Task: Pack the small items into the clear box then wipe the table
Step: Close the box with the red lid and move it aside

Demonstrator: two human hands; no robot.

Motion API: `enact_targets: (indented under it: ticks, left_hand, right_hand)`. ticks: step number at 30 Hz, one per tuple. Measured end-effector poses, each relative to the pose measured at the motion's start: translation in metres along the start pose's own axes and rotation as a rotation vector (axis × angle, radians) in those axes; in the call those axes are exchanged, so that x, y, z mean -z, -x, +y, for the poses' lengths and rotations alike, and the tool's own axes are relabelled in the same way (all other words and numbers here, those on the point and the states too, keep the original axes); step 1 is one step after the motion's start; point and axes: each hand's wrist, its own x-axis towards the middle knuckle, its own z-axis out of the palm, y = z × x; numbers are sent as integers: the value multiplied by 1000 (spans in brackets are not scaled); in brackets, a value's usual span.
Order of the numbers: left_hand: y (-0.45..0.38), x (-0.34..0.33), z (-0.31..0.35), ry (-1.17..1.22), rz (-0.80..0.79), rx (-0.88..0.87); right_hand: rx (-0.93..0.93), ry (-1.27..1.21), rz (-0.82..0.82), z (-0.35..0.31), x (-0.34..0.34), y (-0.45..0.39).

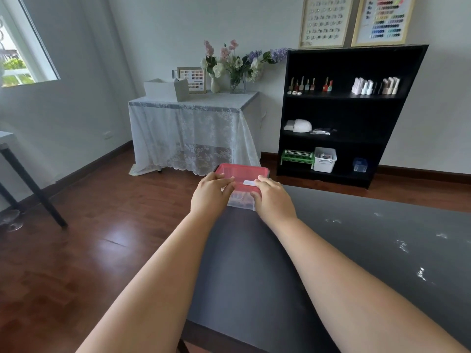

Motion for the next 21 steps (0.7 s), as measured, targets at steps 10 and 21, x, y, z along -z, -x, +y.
enact_targets:
  ticks: [10, 21]
  left_hand:
    - [-24, -9, -1, -17, -35, -6]
    - [-2, -11, 25, -249, -133, 13]
  right_hand:
    - [-31, -22, 16, 8, -4, -19]
    - [43, 54, -129, 12, 23, 6]
